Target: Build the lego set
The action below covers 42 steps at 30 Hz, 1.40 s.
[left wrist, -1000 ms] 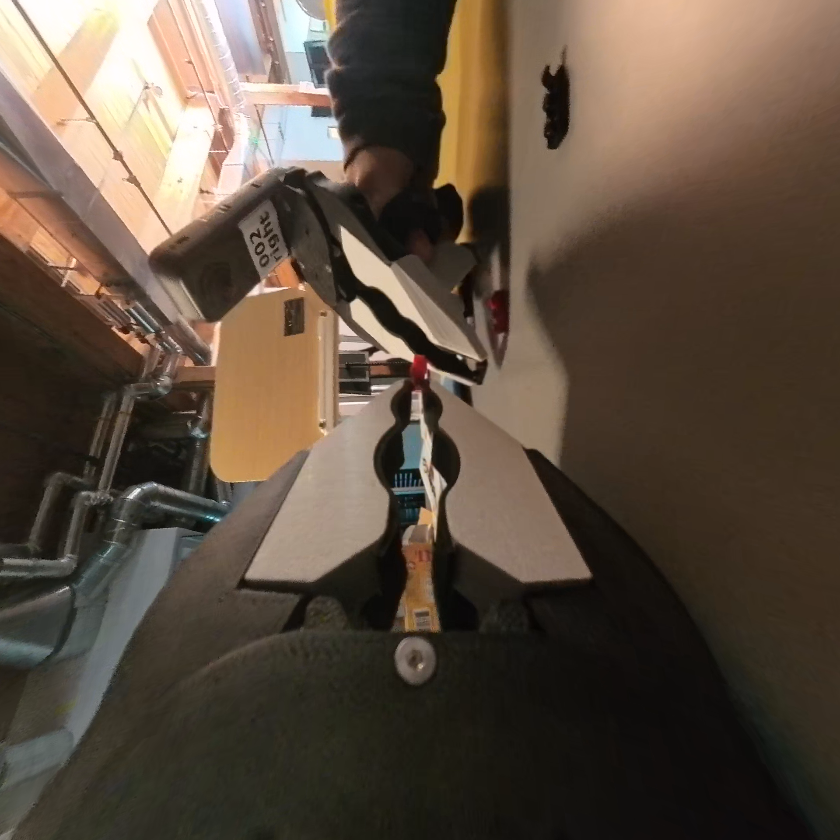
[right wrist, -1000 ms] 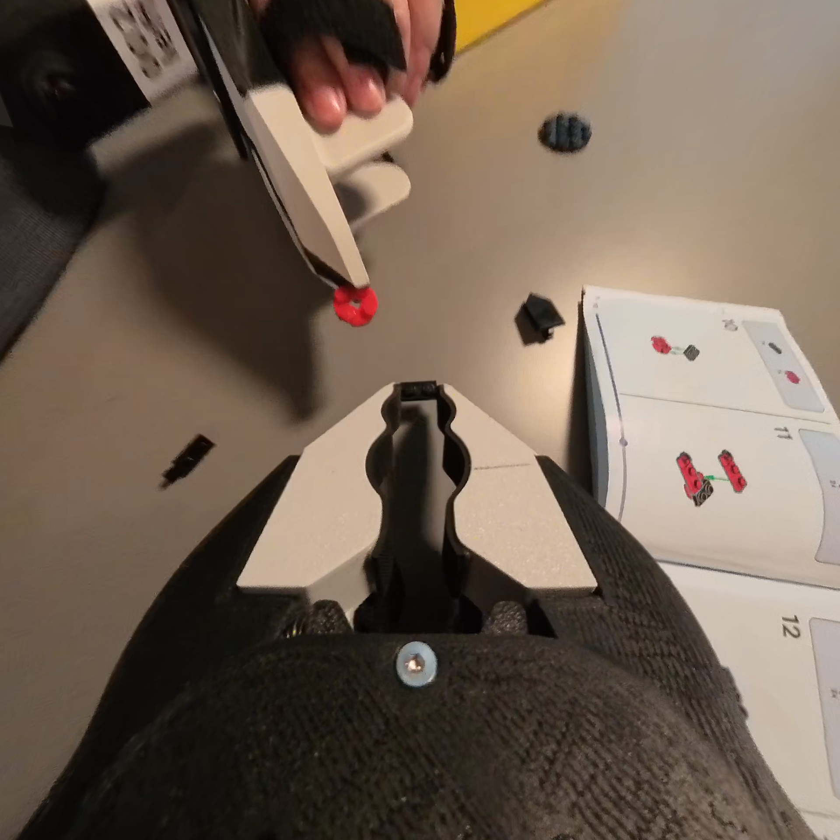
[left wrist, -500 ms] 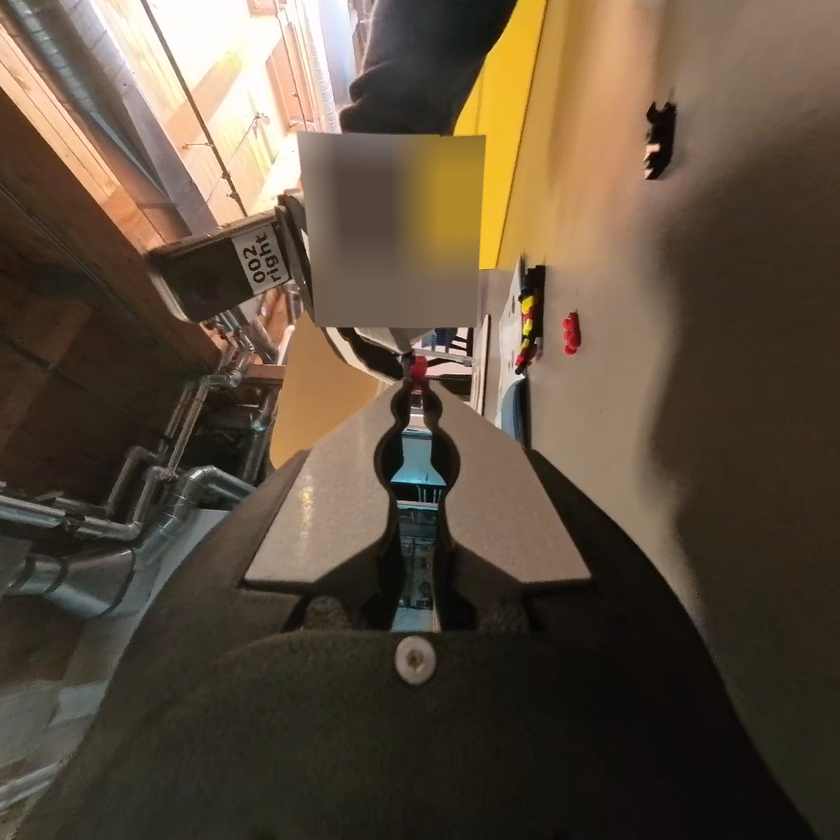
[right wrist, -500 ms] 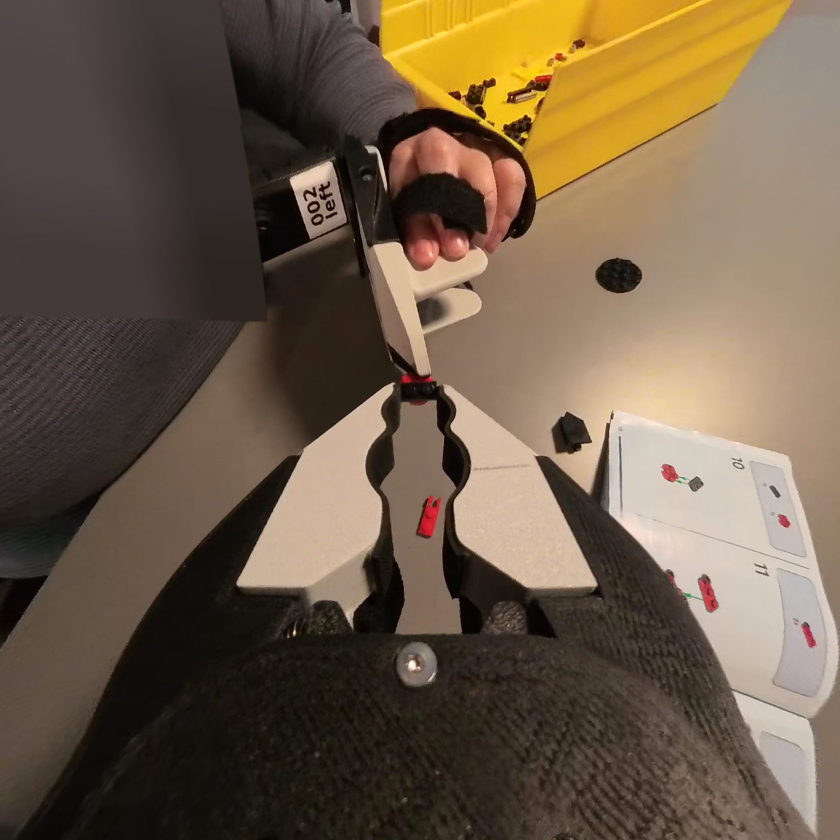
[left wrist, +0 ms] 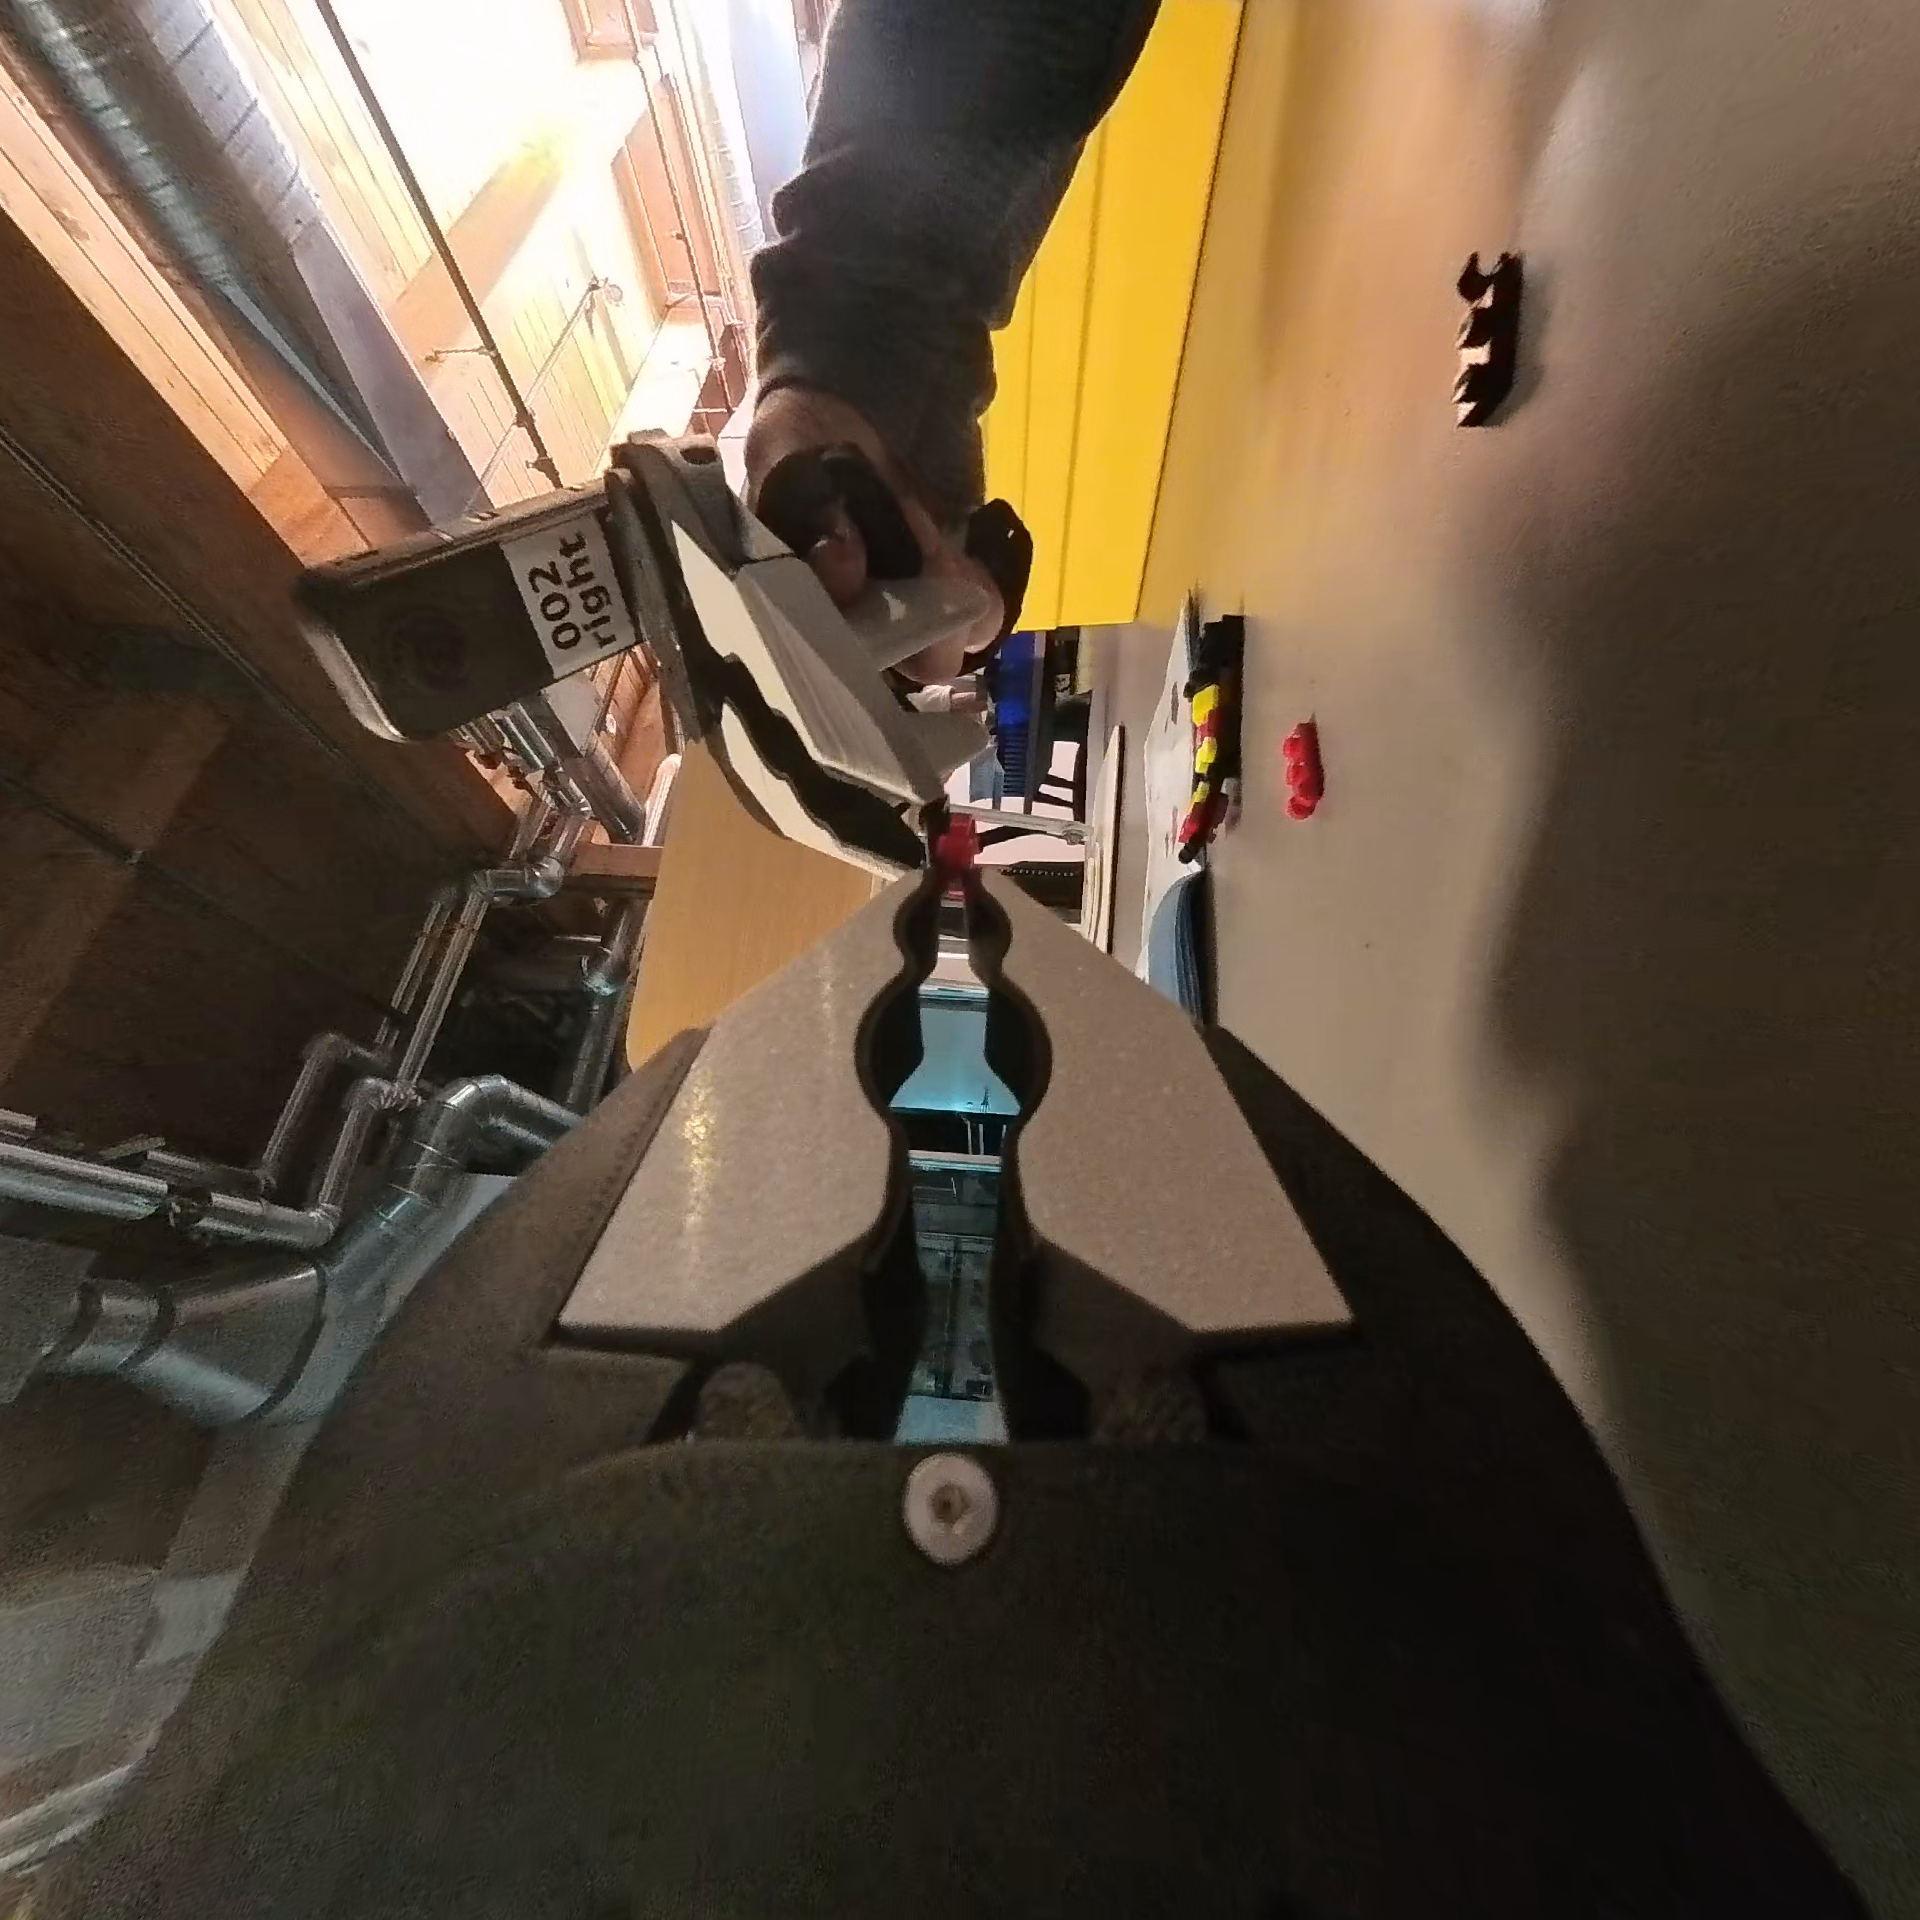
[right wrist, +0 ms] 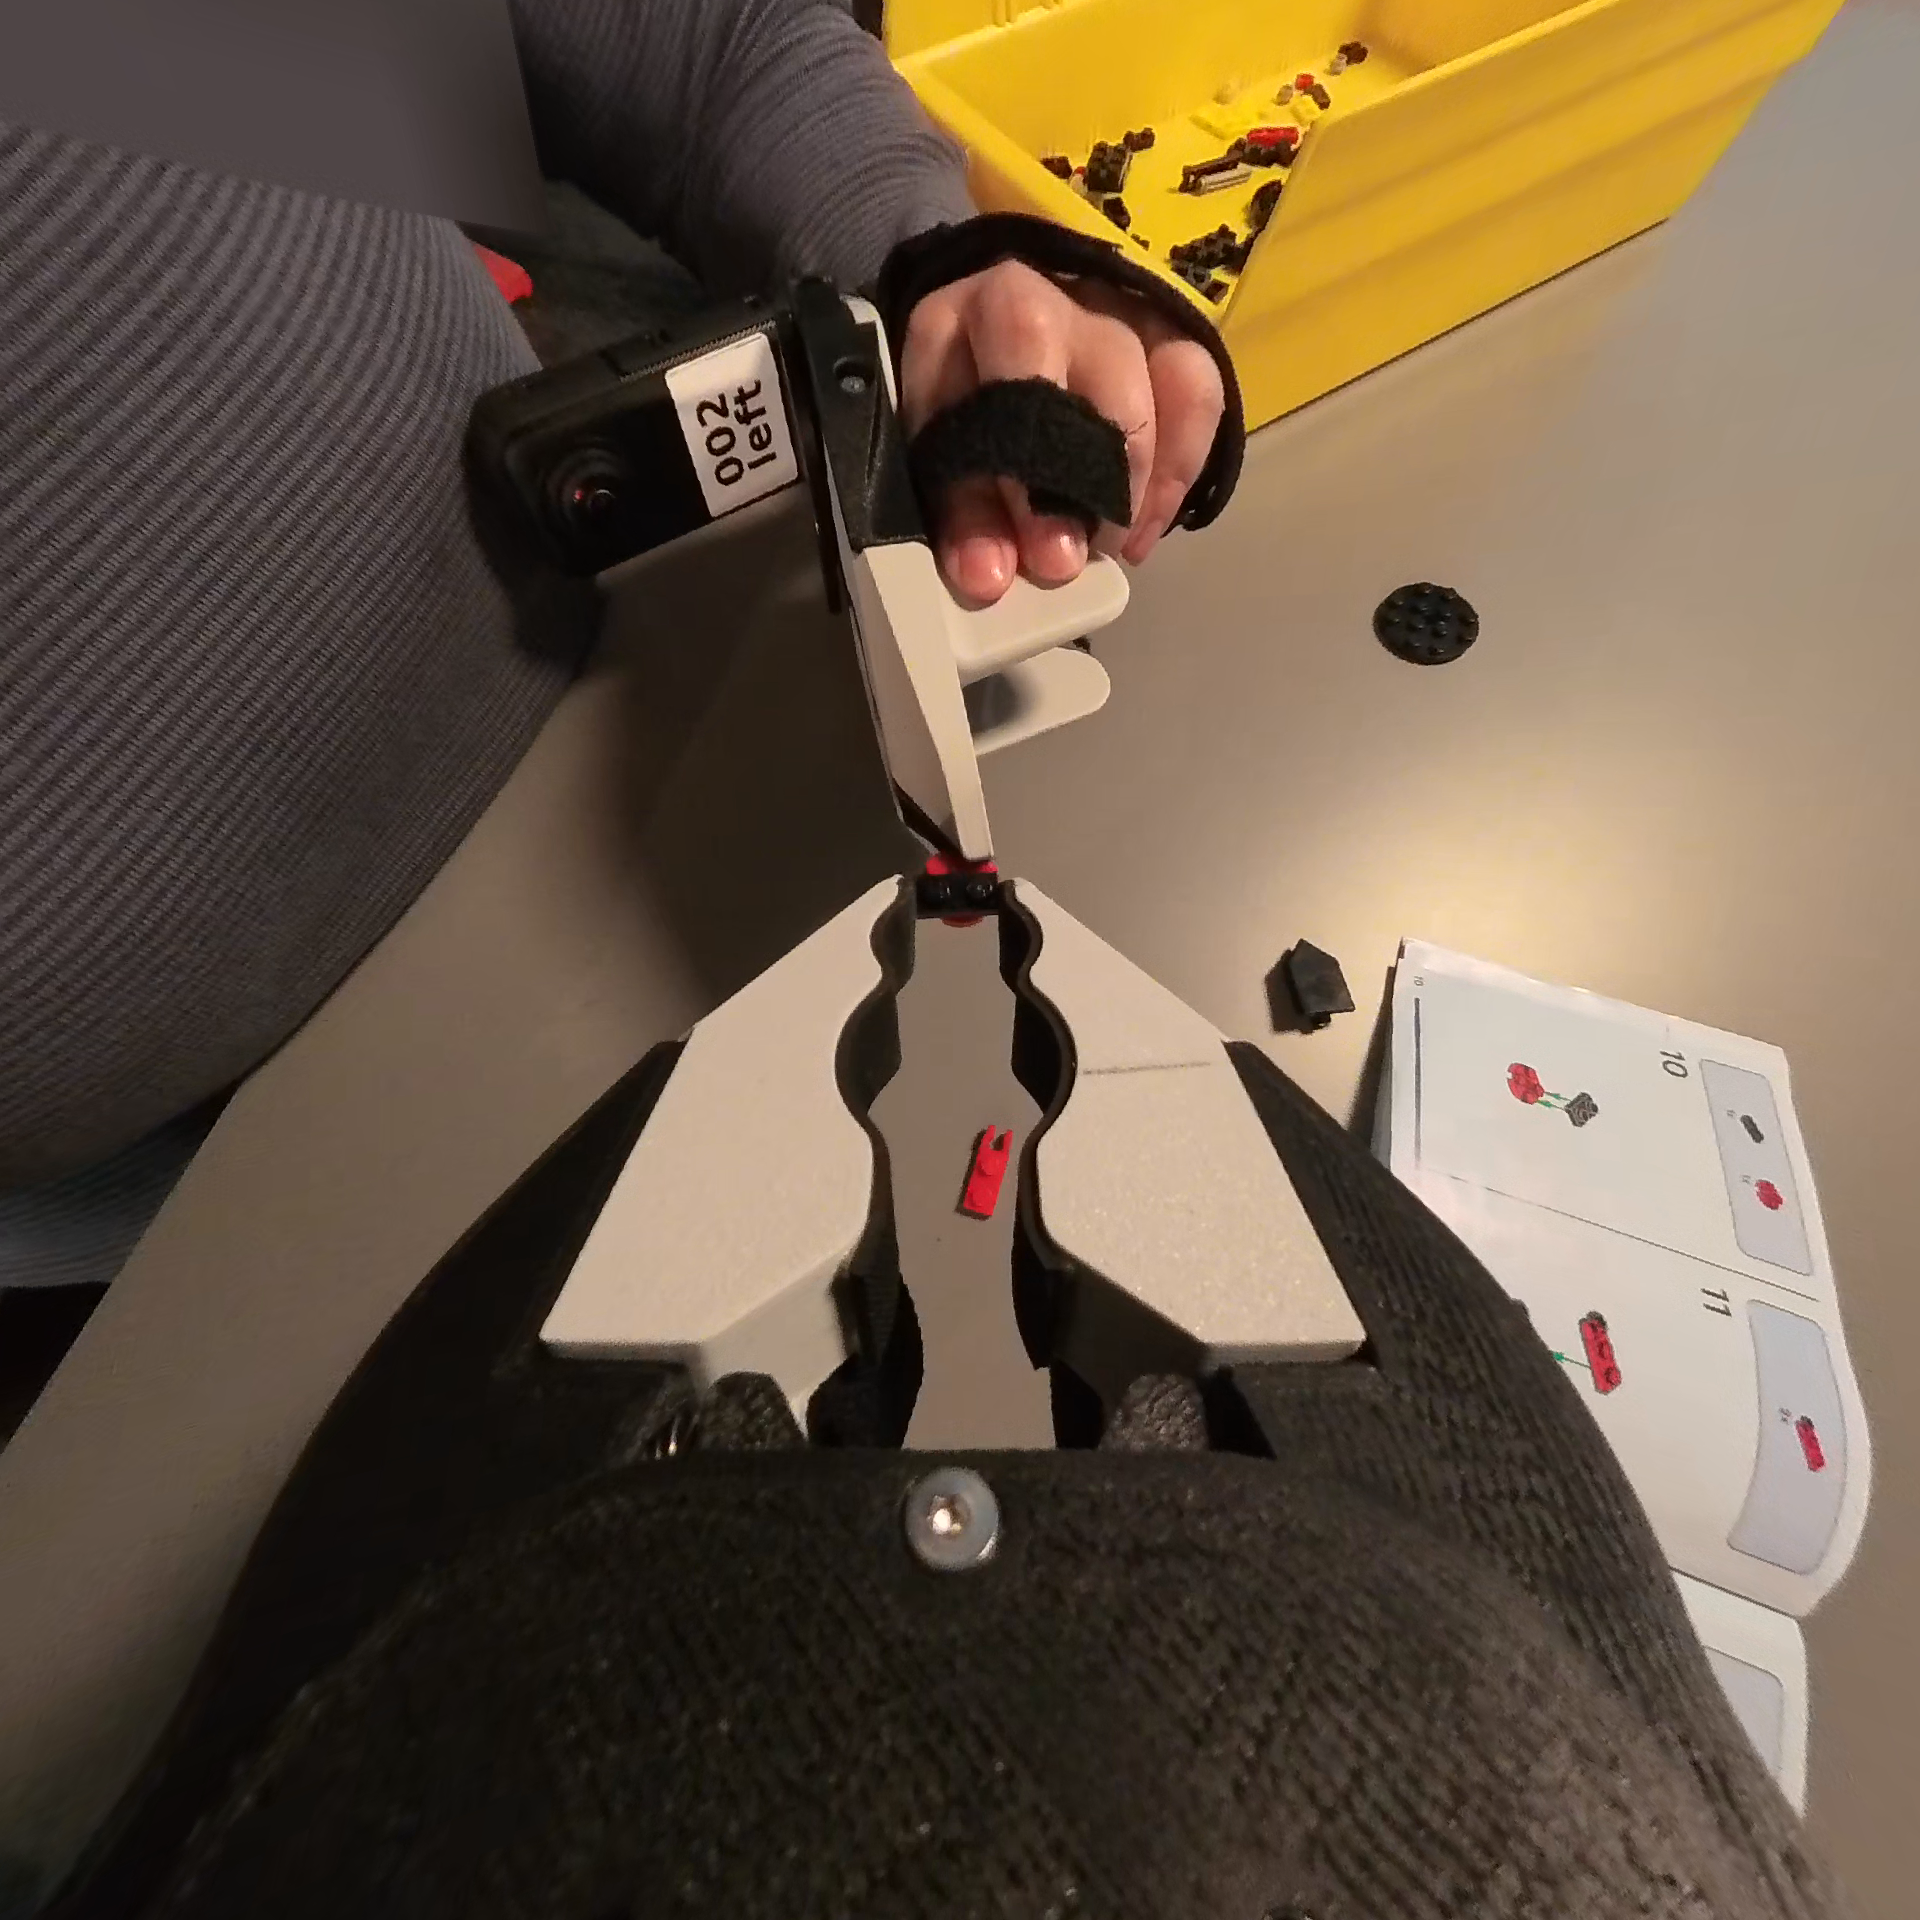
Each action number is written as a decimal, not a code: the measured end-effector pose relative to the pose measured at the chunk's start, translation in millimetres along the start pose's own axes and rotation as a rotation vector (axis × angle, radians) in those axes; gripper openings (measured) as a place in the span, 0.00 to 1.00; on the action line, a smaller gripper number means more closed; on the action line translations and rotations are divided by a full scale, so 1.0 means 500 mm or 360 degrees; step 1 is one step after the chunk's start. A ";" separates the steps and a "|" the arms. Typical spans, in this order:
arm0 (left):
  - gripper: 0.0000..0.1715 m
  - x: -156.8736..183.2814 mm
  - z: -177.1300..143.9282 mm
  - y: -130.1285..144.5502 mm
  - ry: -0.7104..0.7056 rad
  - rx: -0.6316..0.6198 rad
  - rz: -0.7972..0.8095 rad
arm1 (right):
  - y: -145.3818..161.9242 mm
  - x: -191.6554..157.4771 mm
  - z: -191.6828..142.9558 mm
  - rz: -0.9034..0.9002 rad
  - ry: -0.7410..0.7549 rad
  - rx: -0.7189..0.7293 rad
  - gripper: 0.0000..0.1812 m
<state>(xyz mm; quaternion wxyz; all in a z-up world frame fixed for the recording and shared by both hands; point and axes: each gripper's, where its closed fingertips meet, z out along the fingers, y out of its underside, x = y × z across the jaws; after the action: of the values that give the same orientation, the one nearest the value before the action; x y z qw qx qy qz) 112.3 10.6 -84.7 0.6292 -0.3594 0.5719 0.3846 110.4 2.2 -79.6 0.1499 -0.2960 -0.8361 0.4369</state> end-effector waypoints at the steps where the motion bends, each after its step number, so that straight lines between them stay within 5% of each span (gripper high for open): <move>1: 0.02 0.000 0.000 0.000 0.0001 0.0000 0.0001 | 0.001 0.001 0.000 0.0002 0.0003 -0.0002 0.08; 35: 0.02 -0.002 -0.002 0.011 -0.0005 -0.0043 -0.0002 | -0.001 0.011 0.003 -0.0037 0.0070 -0.0012 0.08; 42: 0.02 0.009 0.000 0.024 0.0044 -0.0093 0.0001 | 0.094 0.075 -0.017 0.0048 0.0349 -0.0343 0.11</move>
<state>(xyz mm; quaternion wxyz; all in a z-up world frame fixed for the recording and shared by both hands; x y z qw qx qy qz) 101.9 16.3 -89.2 0.6104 -0.3826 0.5692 0.3963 102.5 52.1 -113.6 0.2011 -0.3687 -0.8522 0.3120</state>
